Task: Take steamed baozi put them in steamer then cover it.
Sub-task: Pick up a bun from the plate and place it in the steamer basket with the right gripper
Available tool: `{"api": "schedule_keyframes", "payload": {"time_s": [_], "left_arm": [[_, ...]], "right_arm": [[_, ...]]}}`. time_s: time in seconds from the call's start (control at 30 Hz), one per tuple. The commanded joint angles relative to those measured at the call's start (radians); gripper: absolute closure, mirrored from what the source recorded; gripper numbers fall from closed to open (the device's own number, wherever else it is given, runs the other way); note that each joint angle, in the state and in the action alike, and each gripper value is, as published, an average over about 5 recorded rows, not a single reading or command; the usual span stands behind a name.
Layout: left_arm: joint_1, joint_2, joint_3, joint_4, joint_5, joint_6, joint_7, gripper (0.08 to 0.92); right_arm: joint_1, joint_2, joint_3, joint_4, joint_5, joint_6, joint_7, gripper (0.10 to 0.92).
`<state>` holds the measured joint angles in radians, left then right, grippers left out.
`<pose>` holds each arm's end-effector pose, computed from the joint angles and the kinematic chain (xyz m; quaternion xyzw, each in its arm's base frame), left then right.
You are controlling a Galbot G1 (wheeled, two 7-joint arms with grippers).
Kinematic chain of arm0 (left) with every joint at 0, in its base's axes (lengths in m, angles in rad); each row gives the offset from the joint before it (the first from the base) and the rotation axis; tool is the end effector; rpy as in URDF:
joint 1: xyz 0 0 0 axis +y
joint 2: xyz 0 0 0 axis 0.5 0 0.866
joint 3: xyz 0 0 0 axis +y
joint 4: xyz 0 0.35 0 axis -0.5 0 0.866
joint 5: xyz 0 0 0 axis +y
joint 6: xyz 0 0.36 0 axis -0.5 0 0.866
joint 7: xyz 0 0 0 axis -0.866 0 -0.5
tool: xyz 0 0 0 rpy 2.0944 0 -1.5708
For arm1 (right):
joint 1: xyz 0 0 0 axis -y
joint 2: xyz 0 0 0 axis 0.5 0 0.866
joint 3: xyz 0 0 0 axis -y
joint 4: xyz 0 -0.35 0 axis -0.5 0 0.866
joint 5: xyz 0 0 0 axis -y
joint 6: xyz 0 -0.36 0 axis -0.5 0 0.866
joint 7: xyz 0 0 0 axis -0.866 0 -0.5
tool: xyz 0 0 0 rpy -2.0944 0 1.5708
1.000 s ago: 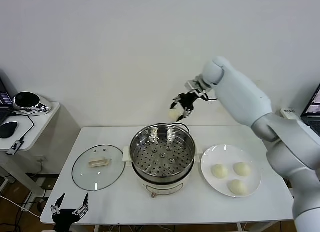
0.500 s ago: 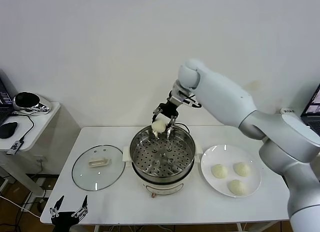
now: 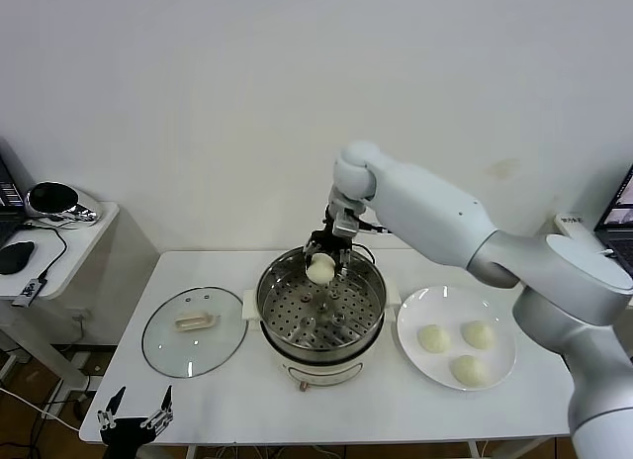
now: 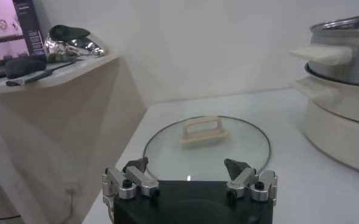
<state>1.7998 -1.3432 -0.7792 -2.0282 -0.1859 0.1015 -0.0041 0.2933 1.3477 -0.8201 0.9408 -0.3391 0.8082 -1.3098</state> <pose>0.1135 0.1227 -0.3360 0.0577 -0.9801 -0.0709 0.1761 0.6097 0.1520 -0.0757 -0.6843 0.1021 -0.7199 0.0557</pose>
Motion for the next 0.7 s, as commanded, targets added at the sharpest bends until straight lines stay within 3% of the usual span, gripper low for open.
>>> {"api": "schedule_keyframes", "payload": {"time_s": [0.03,0.43,0.7], "left_arm": [[-0.001,0.000,-0.001,0.001,0.000,0.001,0.000,0.177],[-0.015,-0.007,0.006,0.023,-0.003,-0.001,-0.003,0.177],[-0.021,-0.017,0.018,0.037,-0.002,-0.005,-0.005,0.177]], "right_arm": [[-0.015,0.013,-0.006,-0.023,-0.082,0.021,0.024,0.423],[-0.049,0.101,0.020,-0.146,-0.148,0.021,0.086,0.413],[-0.057,0.113,0.016,-0.165,-0.113,0.020,0.105,0.235]]}}
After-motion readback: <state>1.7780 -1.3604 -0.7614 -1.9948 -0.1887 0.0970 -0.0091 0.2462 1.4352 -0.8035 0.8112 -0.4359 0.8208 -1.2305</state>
